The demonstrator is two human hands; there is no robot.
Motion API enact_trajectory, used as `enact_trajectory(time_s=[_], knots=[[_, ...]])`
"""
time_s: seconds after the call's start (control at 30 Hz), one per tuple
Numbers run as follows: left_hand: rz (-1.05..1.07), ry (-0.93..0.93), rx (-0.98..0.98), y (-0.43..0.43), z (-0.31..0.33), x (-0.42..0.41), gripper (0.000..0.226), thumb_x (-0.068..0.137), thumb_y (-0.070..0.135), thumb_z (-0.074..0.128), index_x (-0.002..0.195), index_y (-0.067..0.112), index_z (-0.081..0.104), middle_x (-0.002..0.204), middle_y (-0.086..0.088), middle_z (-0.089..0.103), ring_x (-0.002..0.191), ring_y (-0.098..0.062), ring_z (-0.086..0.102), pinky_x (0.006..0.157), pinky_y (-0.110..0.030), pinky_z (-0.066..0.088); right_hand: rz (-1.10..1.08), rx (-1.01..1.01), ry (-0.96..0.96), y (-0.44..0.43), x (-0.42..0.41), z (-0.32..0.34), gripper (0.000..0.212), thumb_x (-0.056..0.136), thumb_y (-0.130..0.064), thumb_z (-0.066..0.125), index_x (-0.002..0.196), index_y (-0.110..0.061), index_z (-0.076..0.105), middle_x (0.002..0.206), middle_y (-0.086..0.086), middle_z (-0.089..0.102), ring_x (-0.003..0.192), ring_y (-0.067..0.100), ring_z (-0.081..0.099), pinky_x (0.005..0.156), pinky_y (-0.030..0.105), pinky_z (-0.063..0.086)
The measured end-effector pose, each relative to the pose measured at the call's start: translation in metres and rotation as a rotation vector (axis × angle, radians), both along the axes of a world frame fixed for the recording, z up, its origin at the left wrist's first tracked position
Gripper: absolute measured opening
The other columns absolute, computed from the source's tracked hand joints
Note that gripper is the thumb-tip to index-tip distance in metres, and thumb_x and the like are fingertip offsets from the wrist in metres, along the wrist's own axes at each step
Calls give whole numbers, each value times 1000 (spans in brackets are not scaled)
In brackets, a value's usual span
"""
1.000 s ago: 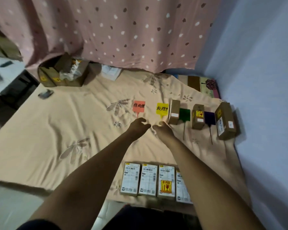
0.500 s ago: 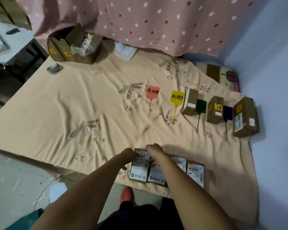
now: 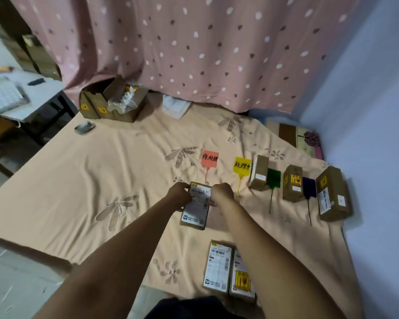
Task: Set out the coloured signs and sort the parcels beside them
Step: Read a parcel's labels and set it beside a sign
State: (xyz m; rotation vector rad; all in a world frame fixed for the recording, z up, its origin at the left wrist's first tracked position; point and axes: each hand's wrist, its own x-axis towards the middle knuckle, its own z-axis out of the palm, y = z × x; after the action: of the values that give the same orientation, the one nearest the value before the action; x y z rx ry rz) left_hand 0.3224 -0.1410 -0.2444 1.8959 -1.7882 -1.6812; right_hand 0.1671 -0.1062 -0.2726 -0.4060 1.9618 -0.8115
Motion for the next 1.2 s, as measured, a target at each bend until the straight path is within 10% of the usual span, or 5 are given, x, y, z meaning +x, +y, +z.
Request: enact_trajectory(time_s=[0.17, 0.37, 0.83, 1.03, 1.2], knots=[[36, 164, -171, -45, 89, -40, 36, 86, -7, 65, 115, 14, 67, 101, -22, 65, 90, -36, 68, 78, -57, 61, -44, -204, 142, -36, -26, 103, 11, 76, -14, 53, 71, -12, 63, 88, 9, 72, 82, 28, 68, 77, 38, 60], [46, 538, -253, -73, 199, -78, 12, 91, 1, 66, 98, 11, 64, 93, -11, 66, 85, -26, 65, 85, -51, 60, 87, -508, 411, -43, -48, 224, 63, 89, -12, 43, 137, -51, 49, 135, -4, 62, 113, 25, 58, 87, 39, 56], [-50, 1009, -491, -50, 308, -113, 48, 102, 50, 45, 146, 29, 45, 125, -6, 69, 93, -20, 74, 66, -23, 60, -79, -1112, 327, 10, -37, 334, 57, 87, -16, 66, 139, -35, 53, 132, -13, 65, 122, 11, 61, 101, 37, 55], [-51, 1105, -465, -25, 308, -102, 47, 110, 40, 25, 125, 11, 59, 85, 6, 76, 79, -12, 76, 67, -23, 59, 17, -1154, 243, 27, -42, 351, 52, 92, -11, 66, 139, -27, 54, 124, -7, 67, 102, 11, 70, 73, 24, 62], [-100, 1173, -438, -11, 315, -96, 59, 98, 49, 42, 142, 10, 50, 102, -4, 72, 90, -22, 74, 87, -49, 61, 65, -1162, 190, 36, -43, 360, 51, 86, -28, 65, 136, -28, 58, 128, -4, 68, 110, 18, 70, 84, 36, 62]])
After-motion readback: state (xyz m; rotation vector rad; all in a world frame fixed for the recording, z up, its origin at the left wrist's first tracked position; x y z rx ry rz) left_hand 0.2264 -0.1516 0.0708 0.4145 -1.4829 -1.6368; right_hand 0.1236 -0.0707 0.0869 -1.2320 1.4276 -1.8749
